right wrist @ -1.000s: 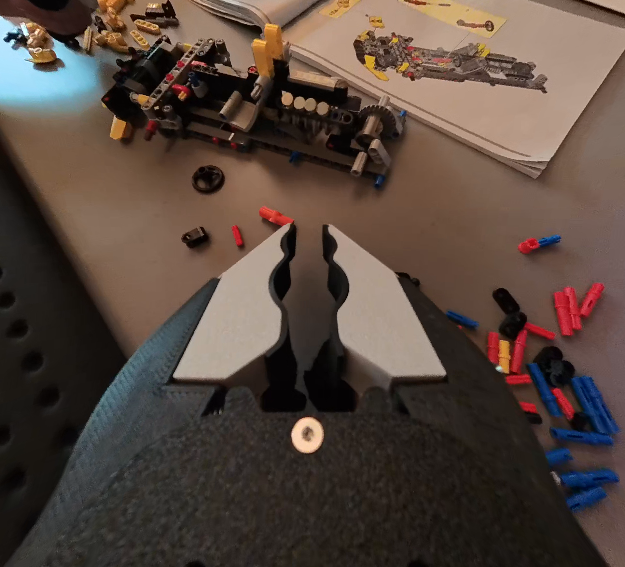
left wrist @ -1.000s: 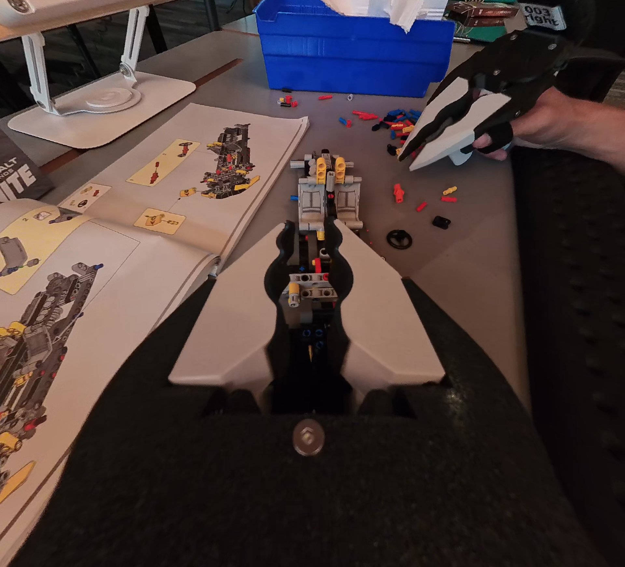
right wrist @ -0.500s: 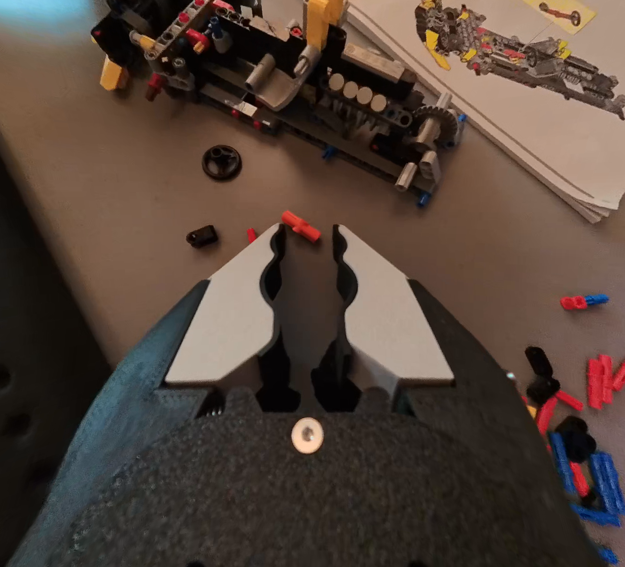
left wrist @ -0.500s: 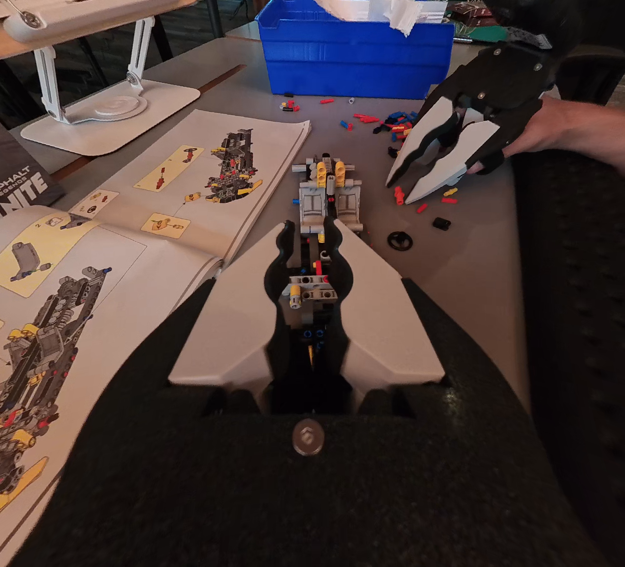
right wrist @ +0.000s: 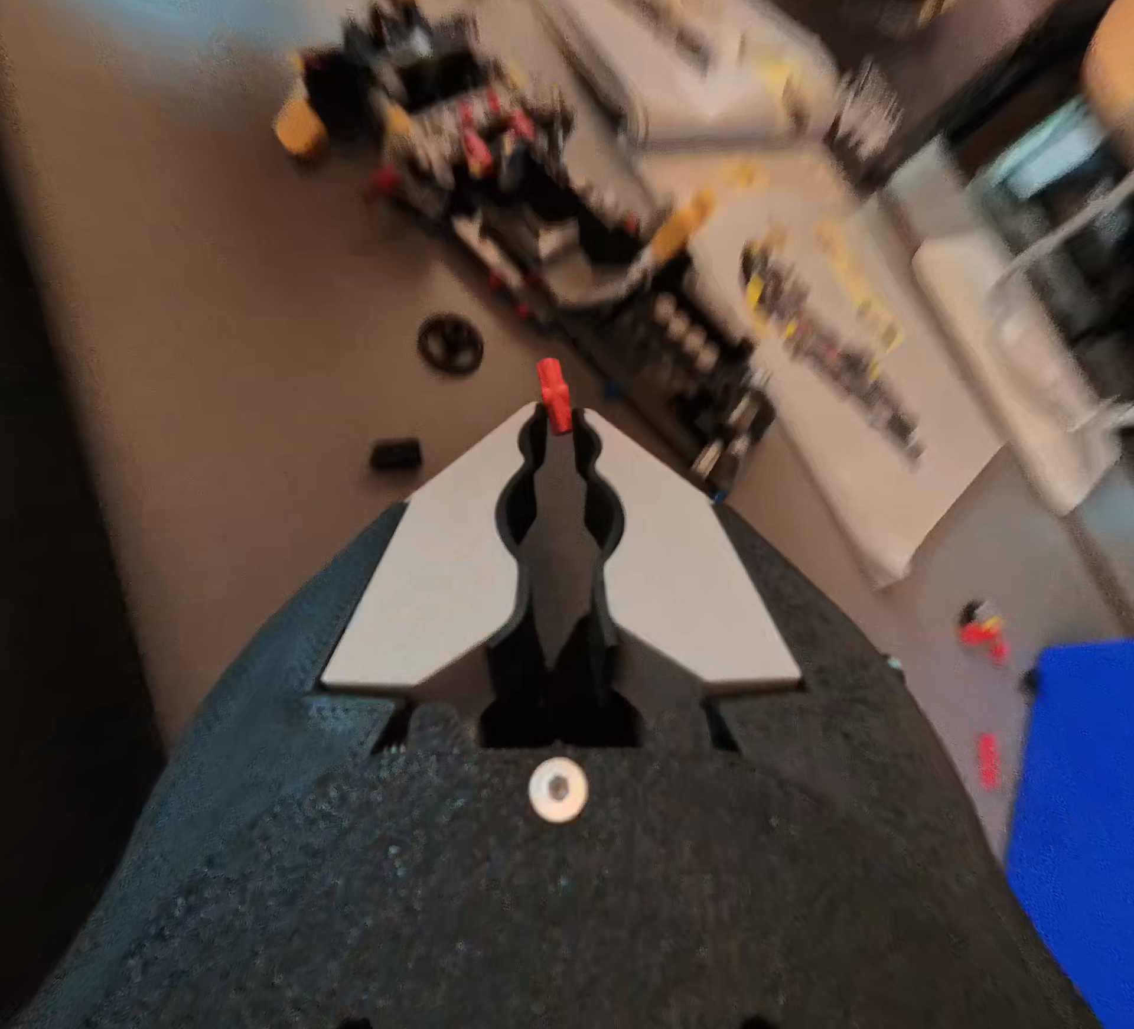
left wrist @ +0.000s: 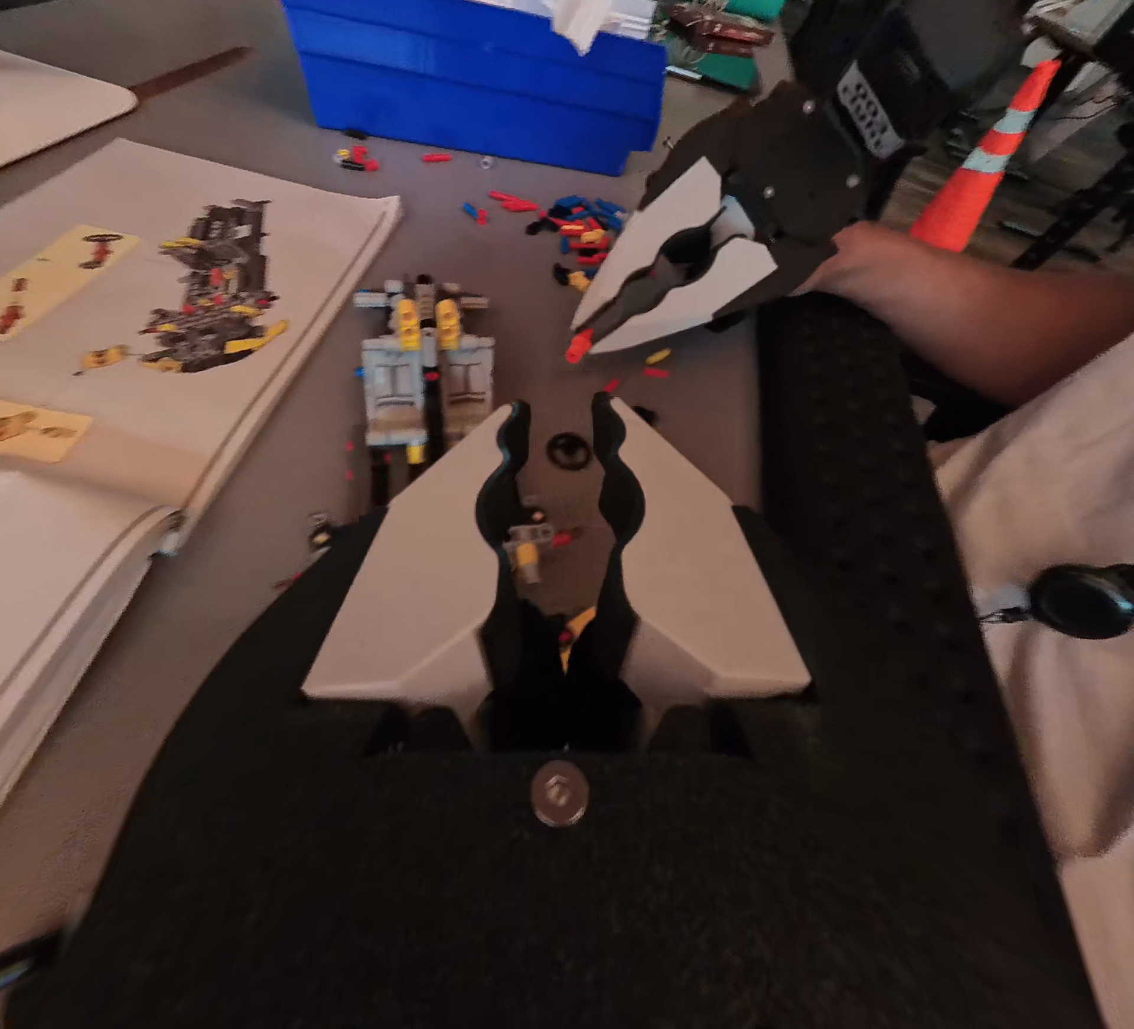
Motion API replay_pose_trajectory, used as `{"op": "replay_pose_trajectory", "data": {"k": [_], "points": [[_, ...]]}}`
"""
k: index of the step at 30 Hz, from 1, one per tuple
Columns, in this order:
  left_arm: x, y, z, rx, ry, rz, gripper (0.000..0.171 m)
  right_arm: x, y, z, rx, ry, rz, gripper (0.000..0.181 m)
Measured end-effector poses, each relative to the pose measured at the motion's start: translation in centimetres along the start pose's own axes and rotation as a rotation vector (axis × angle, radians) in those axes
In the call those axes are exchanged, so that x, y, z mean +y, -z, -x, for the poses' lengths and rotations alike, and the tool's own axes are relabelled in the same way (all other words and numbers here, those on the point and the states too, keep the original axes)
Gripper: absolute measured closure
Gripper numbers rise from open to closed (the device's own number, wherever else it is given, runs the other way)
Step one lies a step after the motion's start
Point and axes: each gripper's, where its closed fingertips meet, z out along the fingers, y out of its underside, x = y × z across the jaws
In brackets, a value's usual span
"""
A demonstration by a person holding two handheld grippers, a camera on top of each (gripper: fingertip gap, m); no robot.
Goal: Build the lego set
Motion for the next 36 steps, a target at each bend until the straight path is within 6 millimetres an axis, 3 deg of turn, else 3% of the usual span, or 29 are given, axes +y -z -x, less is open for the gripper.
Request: {"op": "replay_pose_trajectory", "data": {"k": [4, 10, 18, 21, 23, 31, 36], "points": [[-0.8, -0.8, -2.1, 0.106, 0.057, -0.041, 0.154, -7.0, 1.4, 0.0, 0.162, 0.341, -0.290, 0.173], [-1.9, -0.3, -2.3, 0.149, 0.123, -0.108, 0.147, -10.6, 1.3, 0.7, 0.340, 0.585, -0.359, 0.173], [-2.5, 0.0, -3.6, 0.218, 0.116, -0.138, 0.148, -11.2, 1.9, 1.5, 0.398, 0.685, -0.404, 0.173], [-2.2, -0.3, -4.0, 0.221, 0.092, -0.117, 0.157, -11.3, 1.7, 2.0, 0.385, 0.703, -0.411, 0.173], [-2.0, -0.5, -4.1, 0.211, 0.067, -0.114, 0.166, -11.1, 1.5, 2.2, 0.366, 0.697, -0.409, 0.173], [-1.3, -0.6, -3.9, 0.142, -0.059, -0.064, 0.167, -10.6, 0.9, 2.5, 0.245, 0.454, -0.401, 0.172], [-0.6, -1.0, -3.9, 0.144, -0.064, -0.030, 0.165, -10.4, 0.8, 2.6, 0.278, 0.554, -0.398, 0.173]]}}
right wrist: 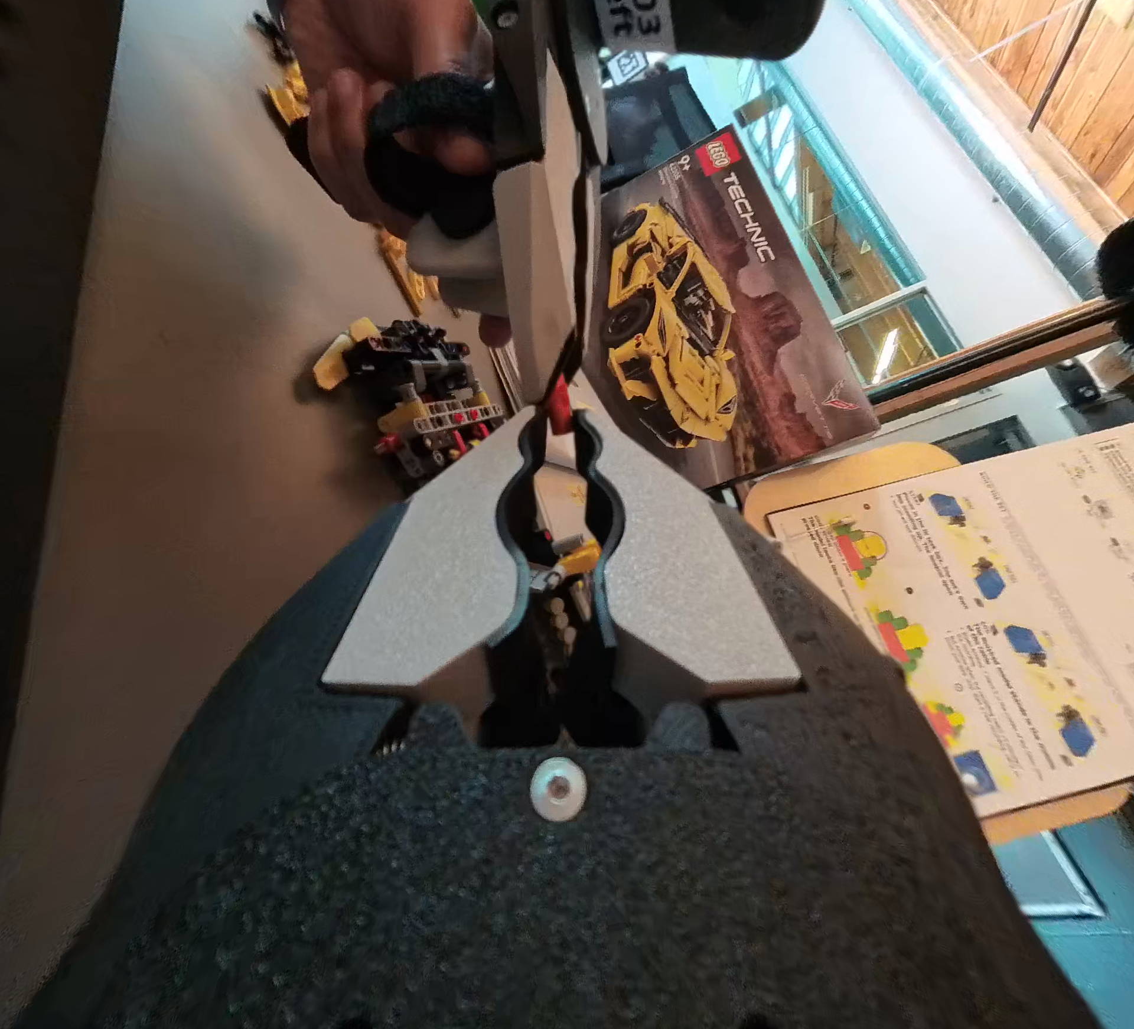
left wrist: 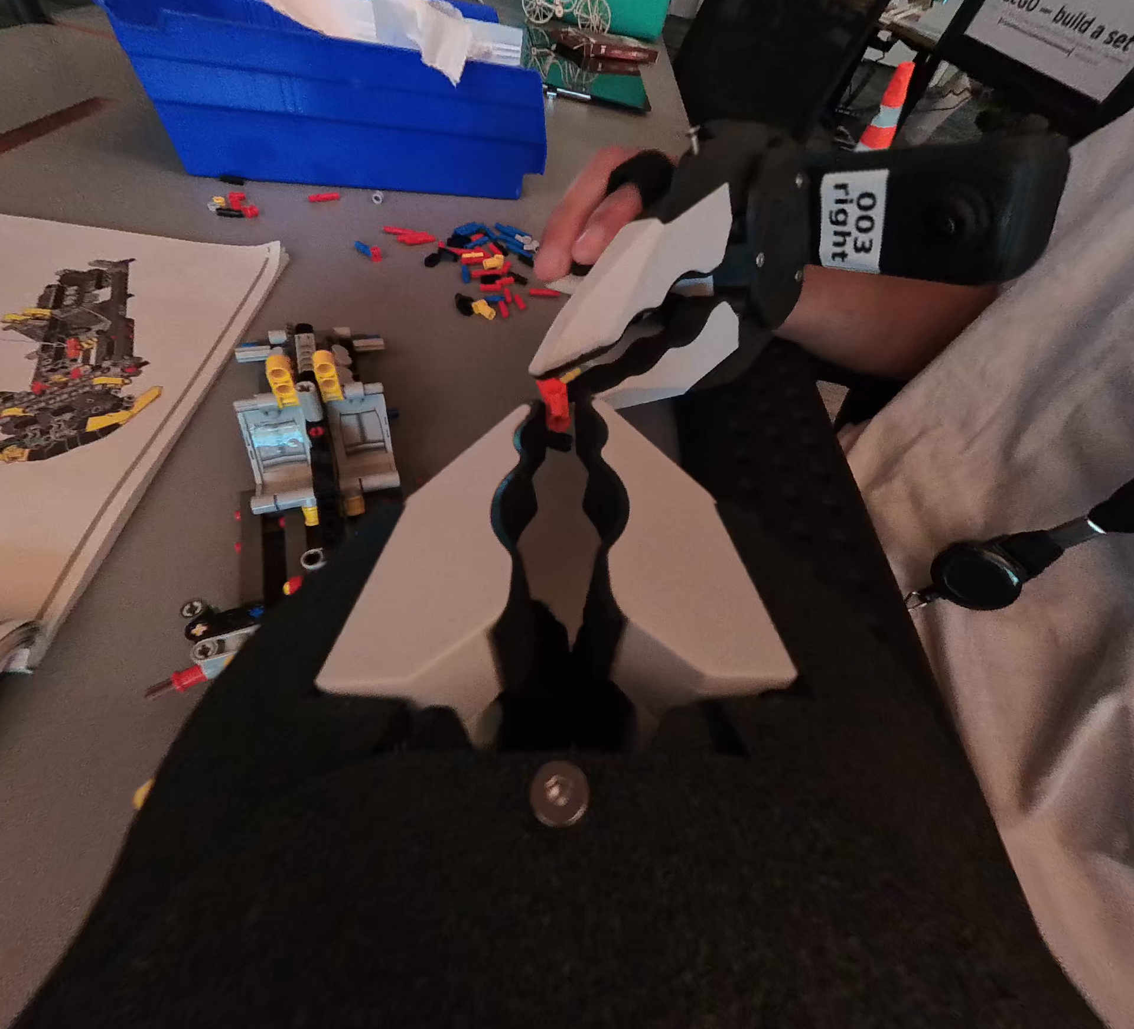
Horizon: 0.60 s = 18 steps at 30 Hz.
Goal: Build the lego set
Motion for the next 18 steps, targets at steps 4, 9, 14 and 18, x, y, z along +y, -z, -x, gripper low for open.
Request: {"op": "replay_pose_trajectory", "data": {"k": [4, 9, 14, 18], "points": [[-0.4, -0.1, 0.3, -0.027, -0.050, -0.029, 0.167, 0.2, 0.1, -0.3, 0.051, -0.053, 0.000, 0.174], [-1.6, 0.6, 1.0, -0.155, -0.266, -0.096, 0.168, 0.3, 0.9, -1.9, 0.016, -0.469, -0.038, 0.152], [-2.3, 0.9, 1.9, -0.303, -0.501, -0.141, 0.167, -0.7, 1.3, -2.4, -0.292, -1.158, -0.185, 0.160], [-2.1, 0.4, 2.1, -0.402, -0.663, -0.116, 0.168, 0.1, 0.3, -2.1, -0.439, -1.514, -0.204, 0.154]]}}
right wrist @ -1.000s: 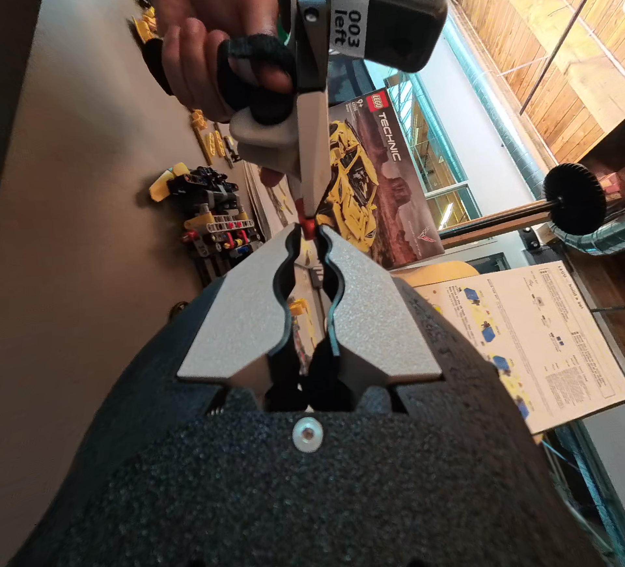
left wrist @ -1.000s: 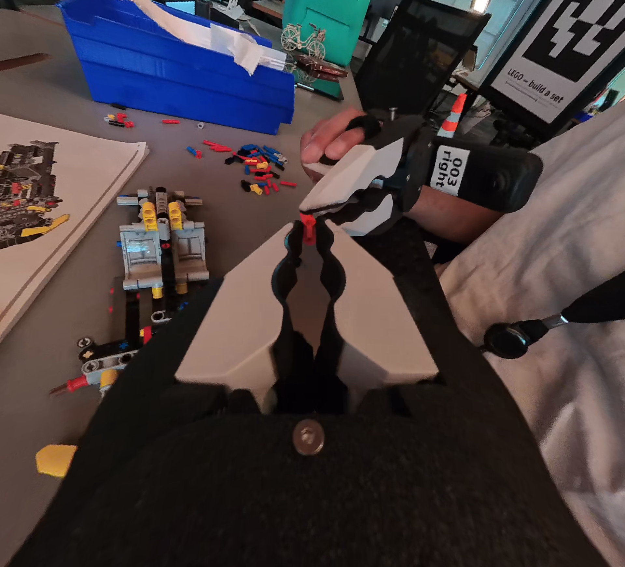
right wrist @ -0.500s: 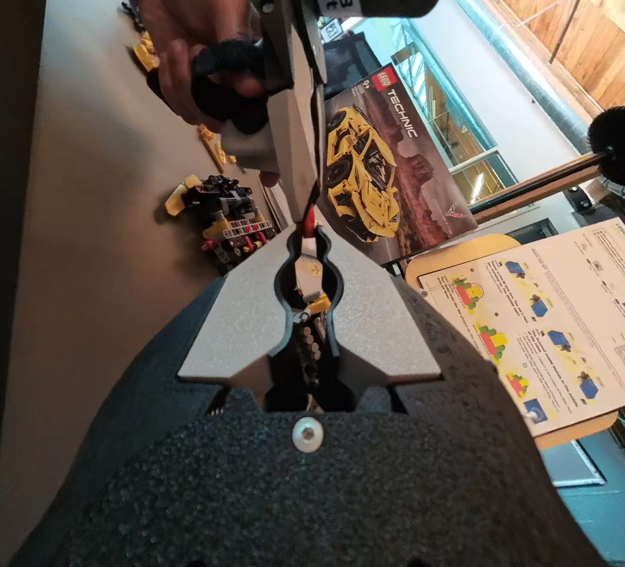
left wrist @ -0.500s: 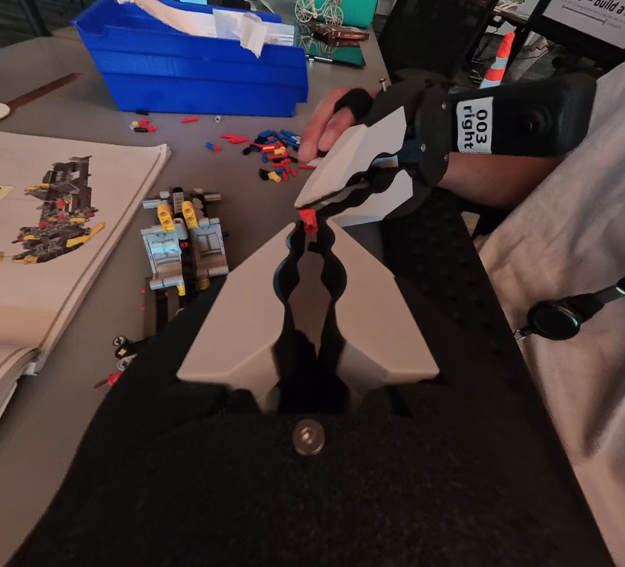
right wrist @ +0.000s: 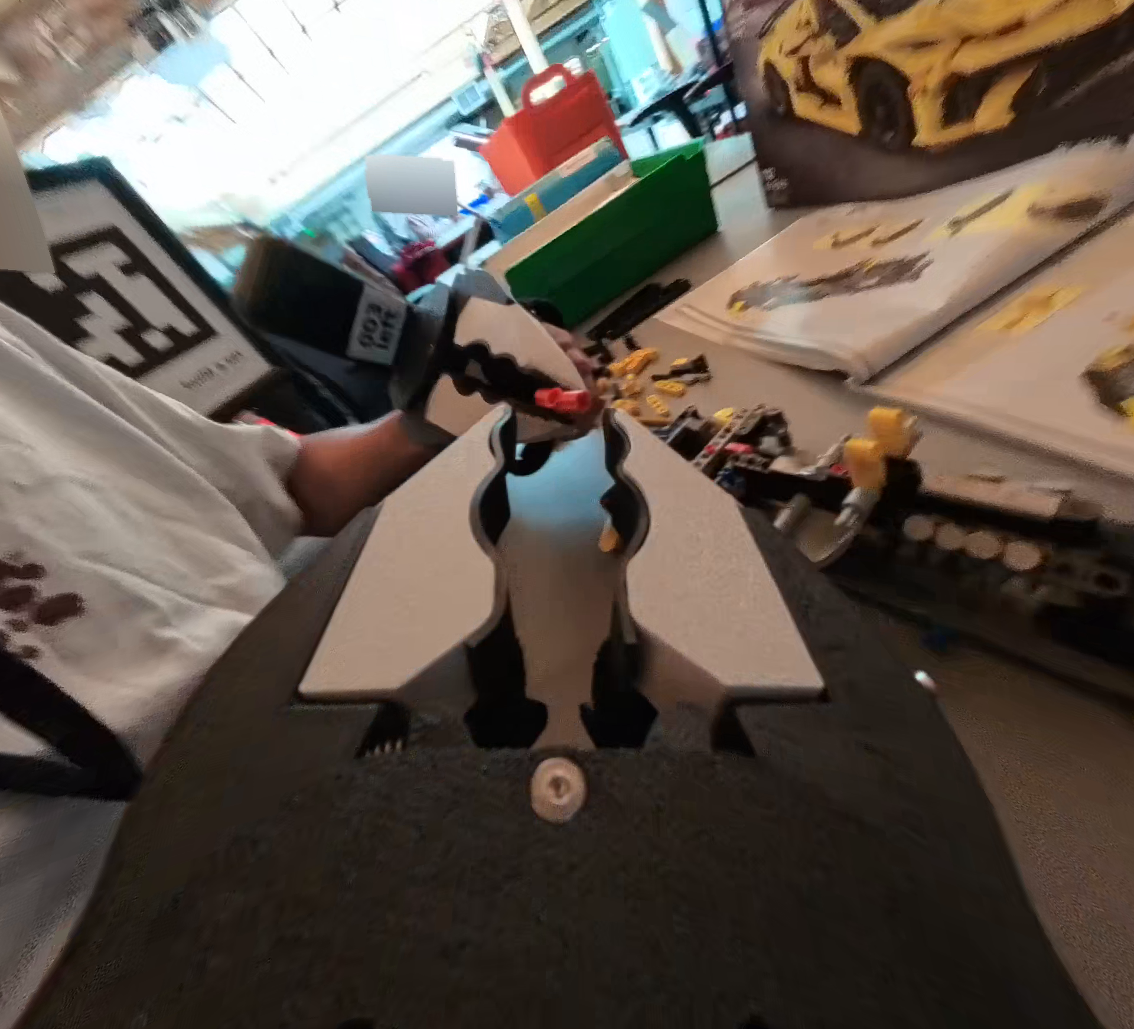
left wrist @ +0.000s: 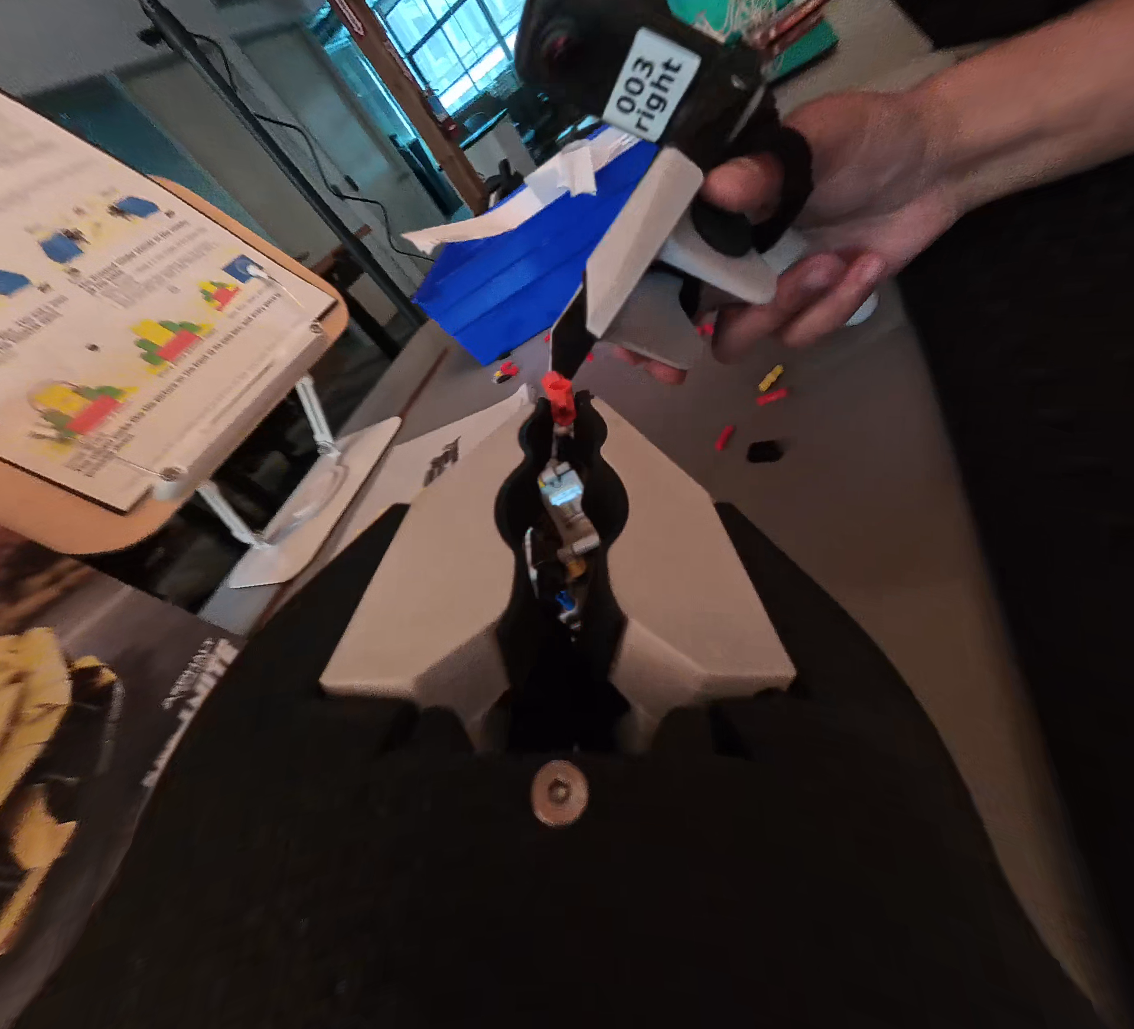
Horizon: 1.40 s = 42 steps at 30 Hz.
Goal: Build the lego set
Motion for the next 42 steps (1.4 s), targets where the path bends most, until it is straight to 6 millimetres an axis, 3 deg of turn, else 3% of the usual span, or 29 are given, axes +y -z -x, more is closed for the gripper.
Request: {"op": "replay_pose_trajectory", "data": {"k": [3, 8, 13, 20, 30, 36, 42], "points": [[0.1, -0.3, -0.3, -0.032, -0.083, 0.009, 0.168, 1.1, -0.1, -1.0, -0.019, -0.129, 0.050, 0.154], [-0.3, -0.6, -0.9, -0.029, -0.106, -0.009, 0.168, 1.1, -0.2, 0.8, -0.183, -0.249, 0.051, 0.156], [-0.8, -0.6, -1.2, -0.024, -0.115, -0.032, 0.168, 0.7, 0.2, 1.2, -0.251, -0.325, 0.031, 0.160], [-1.0, -0.5, -1.4, -0.030, -0.147, -0.032, 0.168, 0.7, 0.5, 0.8, -0.252, -0.351, 0.028, 0.173], [-0.2, -0.6, -1.5, -0.015, -0.123, 0.011, 0.168, 1.1, 0.4, 0.3, -0.224, -0.361, 0.041, 0.175], [1.1, -0.9, -2.0, 0.087, 0.161, 0.102, 0.166, 1.7, 0.3, -0.7, -0.141, -0.285, 0.082, 0.176], [1.6, -0.9, -1.4, 0.253, 0.711, 0.115, 0.150, 0.5, 0.7, -1.3, -0.077, -0.169, 0.010, 0.175]]}}
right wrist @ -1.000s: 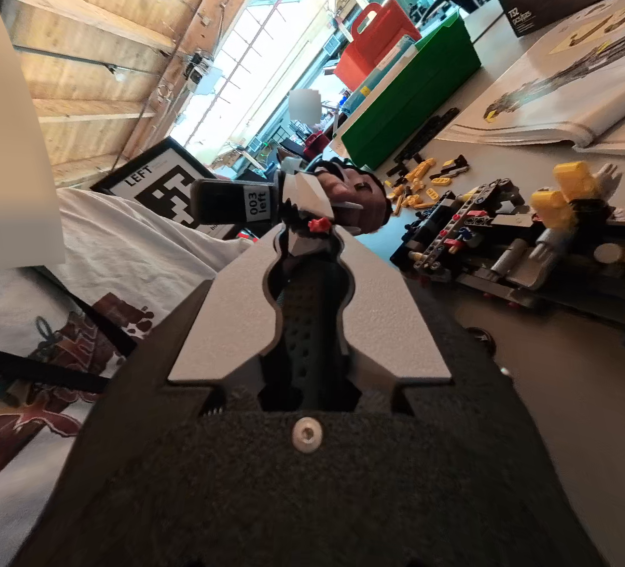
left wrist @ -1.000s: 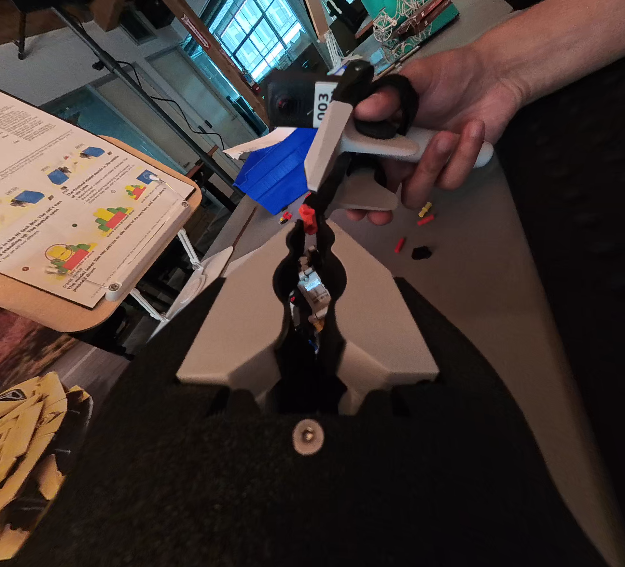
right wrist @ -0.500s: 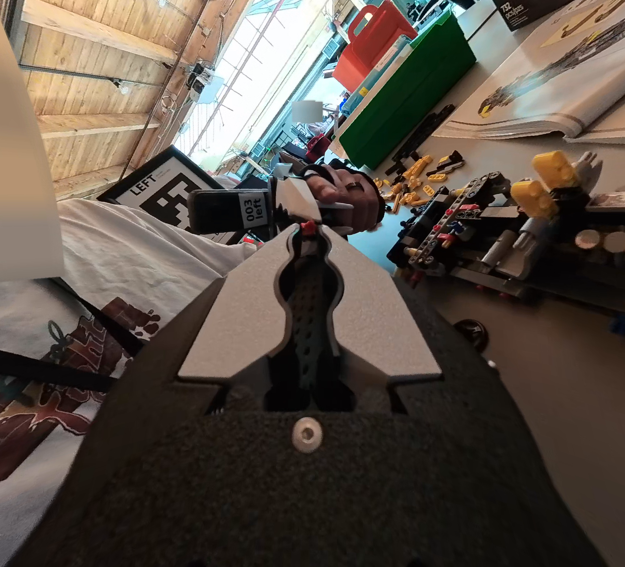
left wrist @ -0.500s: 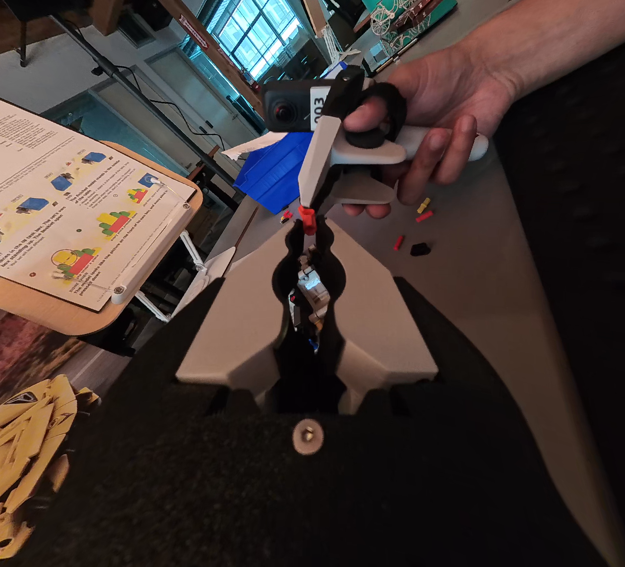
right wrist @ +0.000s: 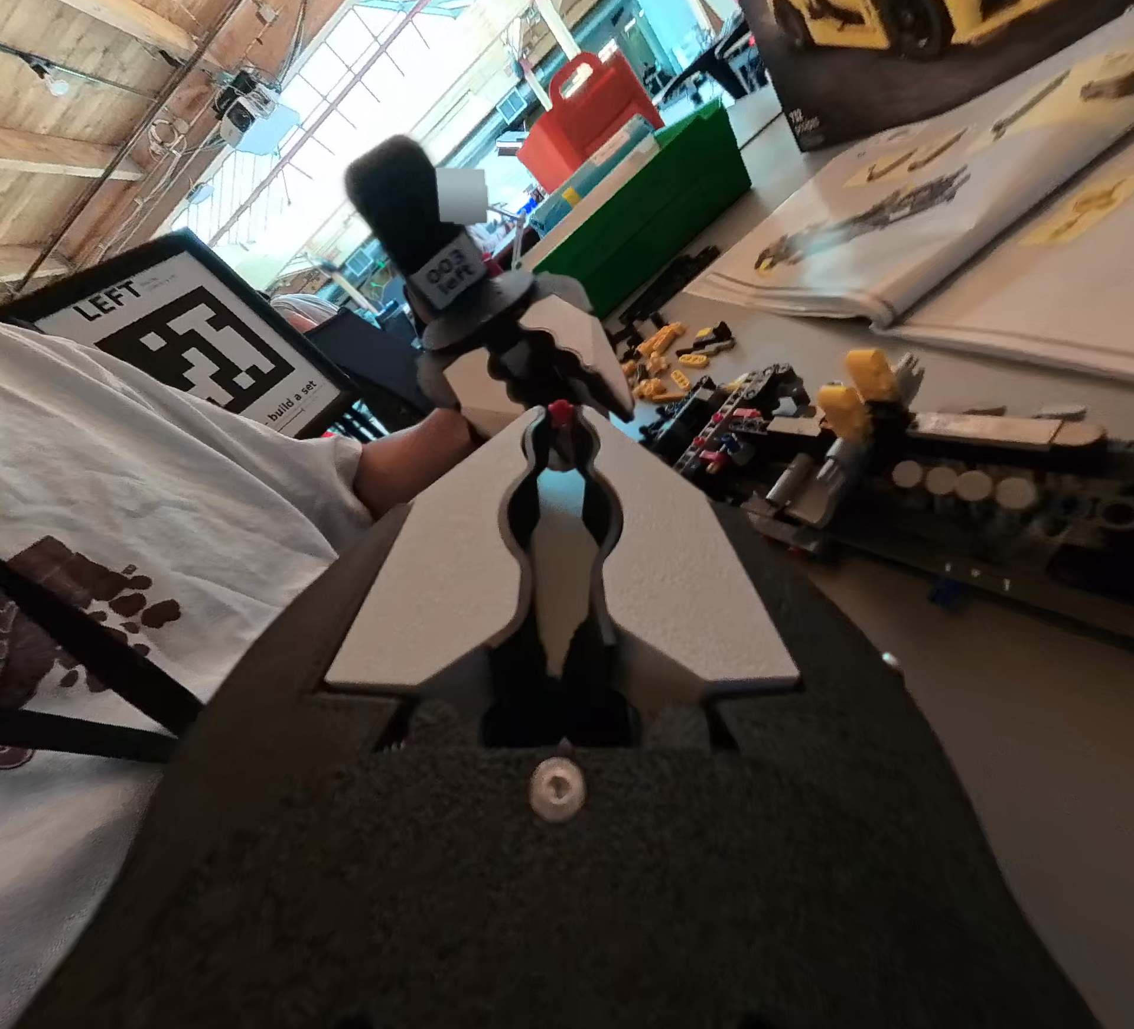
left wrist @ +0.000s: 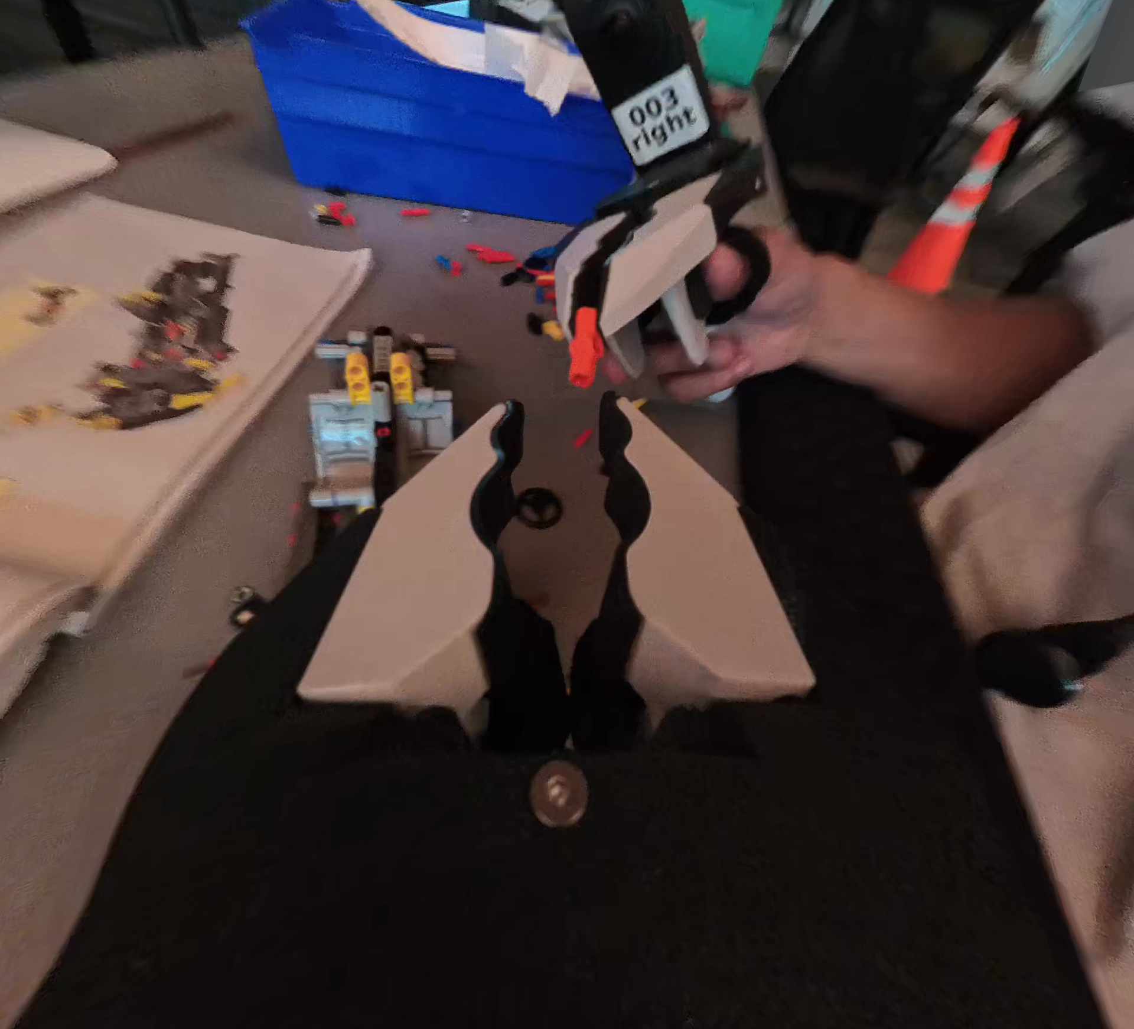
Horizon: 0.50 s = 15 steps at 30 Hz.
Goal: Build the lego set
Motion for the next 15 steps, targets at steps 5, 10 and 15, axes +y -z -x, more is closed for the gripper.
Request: {"op": "replay_pose_trajectory", "data": {"k": [5, 10, 15], "points": [[-0.9, 0.4, -0.9, 0.122, 0.130, -0.053, 0.149, -0.4, -0.4, 0.8, 0.009, 0.133, -0.025, 0.175], [-1.5, 0.4, -1.4, 0.131, 0.095, -0.089, 0.156, -0.3, -0.8, 1.7, 0.011, 0.244, -0.027, 0.175], [-2.2, 0.8, -1.5, 0.155, 0.126, -0.129, 0.160, -0.3, -0.8, 1.3, 0.033, 0.246, -0.022, 0.175]]}}
